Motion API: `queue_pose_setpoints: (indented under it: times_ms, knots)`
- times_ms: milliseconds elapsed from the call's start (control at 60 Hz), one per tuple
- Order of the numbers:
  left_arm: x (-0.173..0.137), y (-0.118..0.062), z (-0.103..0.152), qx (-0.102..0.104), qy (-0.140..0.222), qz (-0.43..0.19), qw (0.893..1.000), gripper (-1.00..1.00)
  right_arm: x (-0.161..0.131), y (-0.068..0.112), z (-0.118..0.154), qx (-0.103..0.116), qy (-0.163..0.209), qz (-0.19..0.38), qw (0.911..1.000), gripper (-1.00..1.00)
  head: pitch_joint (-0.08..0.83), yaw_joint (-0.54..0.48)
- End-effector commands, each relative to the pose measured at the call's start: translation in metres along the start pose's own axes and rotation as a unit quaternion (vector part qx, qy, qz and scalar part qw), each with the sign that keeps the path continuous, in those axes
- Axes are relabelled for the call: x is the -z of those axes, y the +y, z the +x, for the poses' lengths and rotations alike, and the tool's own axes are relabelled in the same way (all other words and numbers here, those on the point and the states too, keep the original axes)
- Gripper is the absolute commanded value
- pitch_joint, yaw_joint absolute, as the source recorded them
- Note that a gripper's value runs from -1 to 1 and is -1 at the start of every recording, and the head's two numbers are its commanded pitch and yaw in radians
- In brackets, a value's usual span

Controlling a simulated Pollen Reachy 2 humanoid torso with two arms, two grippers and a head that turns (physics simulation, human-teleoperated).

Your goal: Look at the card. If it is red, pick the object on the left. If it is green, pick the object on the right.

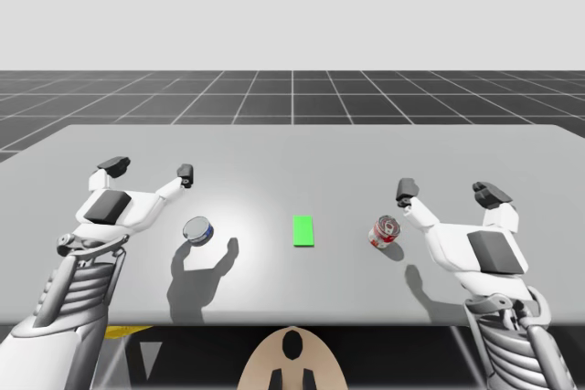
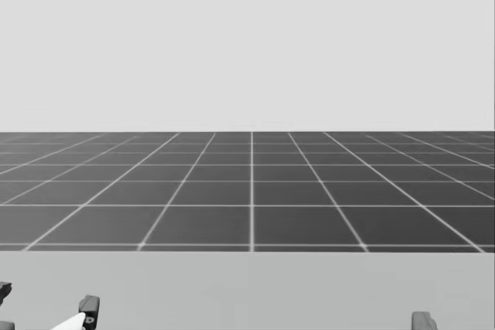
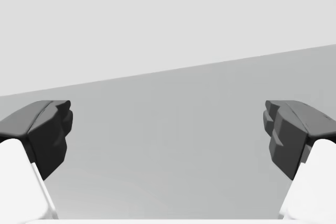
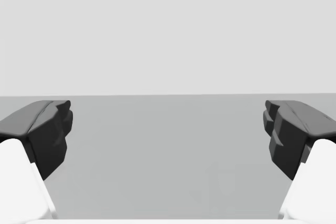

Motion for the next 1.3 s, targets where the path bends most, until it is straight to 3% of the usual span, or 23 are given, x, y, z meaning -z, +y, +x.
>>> queue_pose_setpoints:
  times_ms: [17, 50, 267, 483, 967, 1300]
  knots:
    - [0.0003, 0.0001, -0.0001, 0.000, 0.000, 0.000, 1.000, -1.00, -0.0027, 0.0018, -0.0011, 0.015, 0.001, 0.004, 0.9999, -1.00, 0.013, 0.01]
    - [0.0003, 0.0000, 0.0000, 0.000, 0.000, 0.000, 1.000, -1.00, -0.0045, 0.0013, 0.0002, 0.036, 0.013, 0.012, 0.9992, -1.00, 0.014, 0.01]
    - [-0.0001, -0.0006, 0.0000, 0.000, 0.000, -0.001, 1.000, -1.00, -0.0013, 0.0001, 0.0030, 0.018, 0.008, -0.014, 0.9997, -1.00, 0.086, 0.01]
    - [-0.0002, 0.0003, 0.0010, 0.000, -0.002, 0.000, 1.000, -1.00, 0.0000, 0.0004, 0.0012, 0.009, 0.011, -0.017, 0.9997, -1.00, 0.306, -0.02]
    - [-0.0011, 0.0009, 0.0030, 0.002, -0.006, -0.002, 1.000, -1.00, 0.0005, 0.0004, -0.0001, -0.002, 0.008, -0.016, 0.9998, -1.00, 0.666, -0.03]
    - [-0.0034, 0.0006, 0.0064, 0.001, -0.013, -0.002, 1.000, -1.00, 0.0008, 0.0003, -0.0013, -0.005, 0.007, -0.015, 0.9999, -1.00, 0.715, -0.04]
